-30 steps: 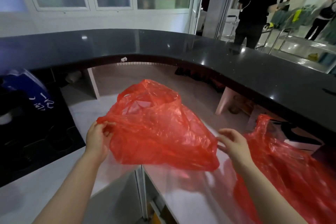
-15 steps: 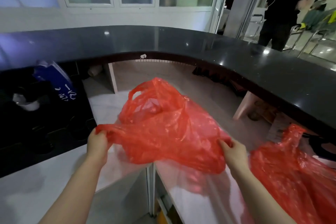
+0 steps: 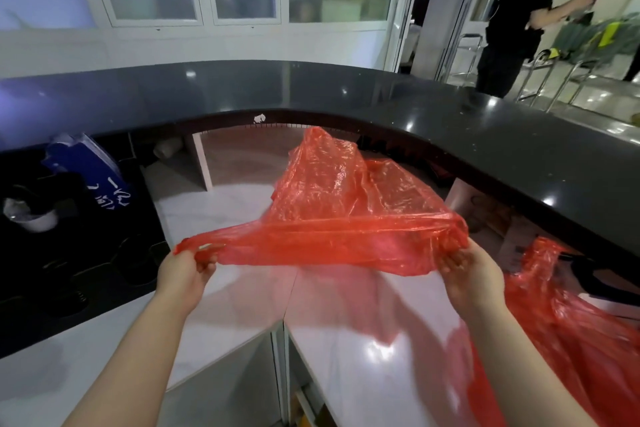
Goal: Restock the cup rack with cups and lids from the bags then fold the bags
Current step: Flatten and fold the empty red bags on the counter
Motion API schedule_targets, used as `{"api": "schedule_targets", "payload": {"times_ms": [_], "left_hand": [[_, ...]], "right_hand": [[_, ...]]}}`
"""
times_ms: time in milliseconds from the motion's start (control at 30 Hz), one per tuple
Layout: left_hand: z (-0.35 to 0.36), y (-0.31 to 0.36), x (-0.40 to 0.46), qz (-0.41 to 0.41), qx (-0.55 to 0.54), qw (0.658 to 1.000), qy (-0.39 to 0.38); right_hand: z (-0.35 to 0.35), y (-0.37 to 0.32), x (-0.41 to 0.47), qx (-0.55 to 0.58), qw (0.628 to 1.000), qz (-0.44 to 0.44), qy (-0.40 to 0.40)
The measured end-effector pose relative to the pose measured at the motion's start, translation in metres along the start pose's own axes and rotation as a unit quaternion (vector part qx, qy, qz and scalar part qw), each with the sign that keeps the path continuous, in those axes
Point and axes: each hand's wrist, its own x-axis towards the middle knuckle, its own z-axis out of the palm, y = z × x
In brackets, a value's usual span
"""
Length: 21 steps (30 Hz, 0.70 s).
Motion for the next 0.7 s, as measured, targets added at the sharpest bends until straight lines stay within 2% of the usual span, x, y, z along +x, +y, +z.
{"api": "schedule_targets", "payload": {"times_ms": [167,333,533,700], "left_hand": [[0.002,0.007,0.001,-0.021,0.006,1.0,-0.019],[0.012,0.014,0.001,-0.035,0.058,0.996,-0.058],[0.017,0.021,0.004,-0.045,0.126,0.99,-0.053],[0.02,0.031,0.013,-0.053,0.144,0.987,-0.043]], "right_hand": [[0.0,-0.002,0.0,0.044,0.999,0.008,0.011],[0.014,-0.014,0.009,0.099,0.994,0.014,0.038],[0.023,-0.023,0.018,0.018,0.994,0.014,0.107],[0.005,-0.03,0.027,-0.155,0.973,-0.025,0.167]]}}
